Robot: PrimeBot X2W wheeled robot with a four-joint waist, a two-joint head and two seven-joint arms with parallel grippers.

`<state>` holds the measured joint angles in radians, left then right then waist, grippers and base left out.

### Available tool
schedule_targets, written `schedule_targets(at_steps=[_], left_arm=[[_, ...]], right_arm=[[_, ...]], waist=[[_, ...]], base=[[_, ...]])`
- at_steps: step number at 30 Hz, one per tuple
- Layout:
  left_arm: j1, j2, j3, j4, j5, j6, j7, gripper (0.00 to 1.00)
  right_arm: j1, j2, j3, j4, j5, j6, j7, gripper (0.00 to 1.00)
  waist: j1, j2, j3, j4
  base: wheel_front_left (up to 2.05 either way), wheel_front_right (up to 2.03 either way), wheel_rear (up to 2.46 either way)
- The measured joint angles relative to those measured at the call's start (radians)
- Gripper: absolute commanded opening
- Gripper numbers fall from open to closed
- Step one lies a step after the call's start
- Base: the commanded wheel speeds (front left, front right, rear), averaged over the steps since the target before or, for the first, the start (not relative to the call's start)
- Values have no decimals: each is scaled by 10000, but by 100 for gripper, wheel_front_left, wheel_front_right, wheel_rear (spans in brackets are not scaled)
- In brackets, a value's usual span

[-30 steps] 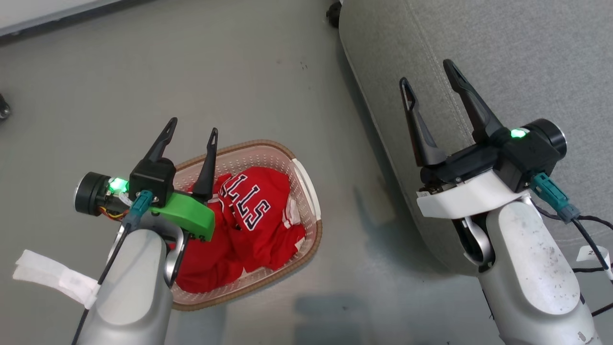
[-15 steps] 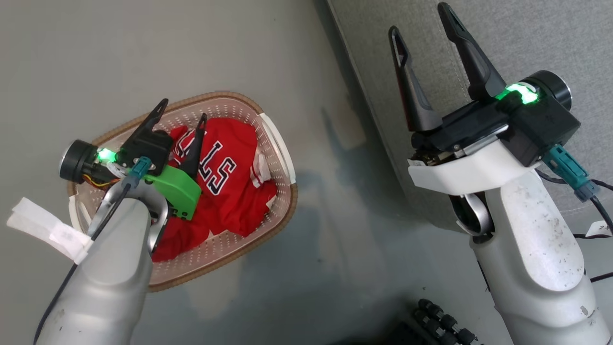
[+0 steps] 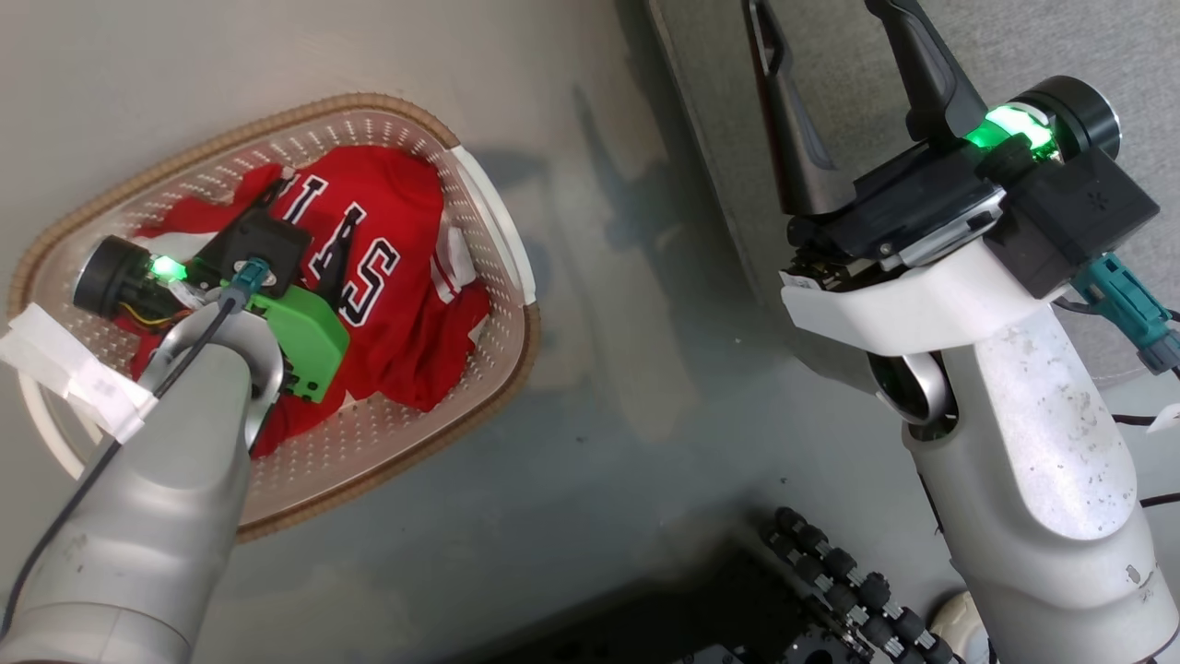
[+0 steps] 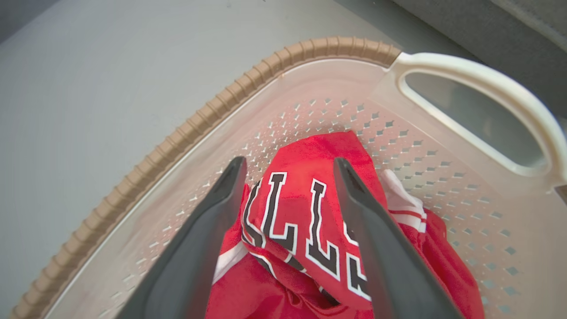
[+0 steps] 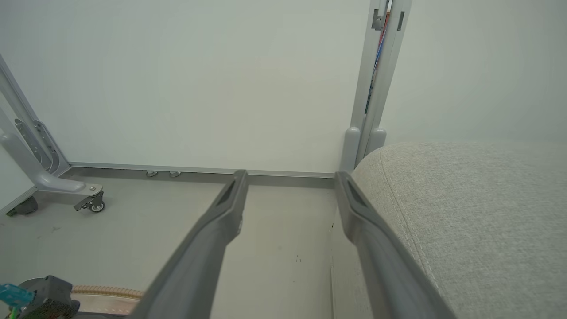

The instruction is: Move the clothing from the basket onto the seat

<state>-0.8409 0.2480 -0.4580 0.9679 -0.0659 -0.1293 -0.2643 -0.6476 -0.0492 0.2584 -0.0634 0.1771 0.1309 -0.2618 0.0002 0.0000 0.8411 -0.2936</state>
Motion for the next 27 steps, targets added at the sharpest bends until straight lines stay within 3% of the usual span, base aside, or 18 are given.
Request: schedule_targets(at_steps=[16,27], left_arm=[[-1906,82,-566,2604,-251,-2,384,100],[-2228,-568,-1323,2961,-1011,-12,1212,100]], right_arm=[[-192,0,54,-305,-12,0,0,100],[-260,2,79,-407,-107,0,0,100]], waist=[[-1,0,1313,-185],[-1,0,1711,46]], base=[[0,0,0],[0,0,0]])
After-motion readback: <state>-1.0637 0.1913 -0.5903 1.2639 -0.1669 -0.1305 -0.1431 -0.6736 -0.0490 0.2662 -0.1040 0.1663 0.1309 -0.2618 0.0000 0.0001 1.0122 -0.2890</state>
